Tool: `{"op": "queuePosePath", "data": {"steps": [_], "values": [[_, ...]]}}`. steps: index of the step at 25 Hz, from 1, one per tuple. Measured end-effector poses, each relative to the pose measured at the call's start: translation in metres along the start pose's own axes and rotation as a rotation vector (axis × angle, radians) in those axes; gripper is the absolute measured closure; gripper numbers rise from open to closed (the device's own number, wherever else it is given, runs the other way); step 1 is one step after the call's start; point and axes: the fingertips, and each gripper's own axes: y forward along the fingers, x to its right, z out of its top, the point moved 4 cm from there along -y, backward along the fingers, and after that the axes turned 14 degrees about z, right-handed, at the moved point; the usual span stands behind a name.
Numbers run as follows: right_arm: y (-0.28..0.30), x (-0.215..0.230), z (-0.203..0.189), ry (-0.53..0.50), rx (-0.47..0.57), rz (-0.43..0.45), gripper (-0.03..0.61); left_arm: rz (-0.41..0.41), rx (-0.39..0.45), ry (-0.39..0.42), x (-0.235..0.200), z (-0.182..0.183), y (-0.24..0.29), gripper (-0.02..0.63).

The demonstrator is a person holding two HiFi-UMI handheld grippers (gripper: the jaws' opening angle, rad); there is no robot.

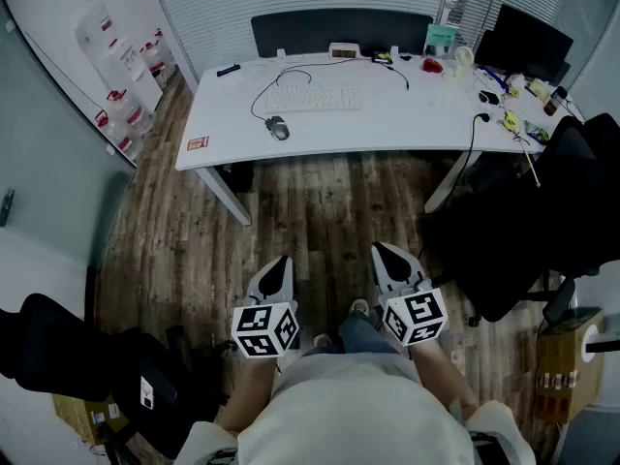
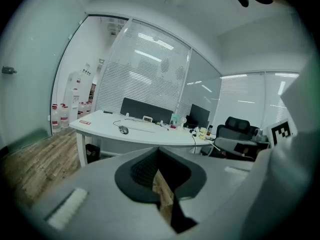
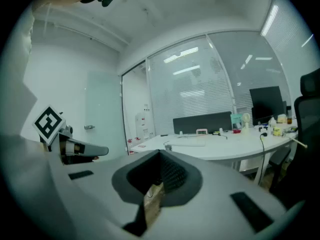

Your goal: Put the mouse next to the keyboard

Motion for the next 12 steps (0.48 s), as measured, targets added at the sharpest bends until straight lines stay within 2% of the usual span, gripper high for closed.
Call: {"op": "queuePosePath", "data": {"steps": [12], "values": [[-0.011, -0.035, 0.004, -0.022, 0.005, 0.007, 0.577, -0.047, 0.033, 0.016, -0.007, -0.005, -0.032, 0.601]]}}
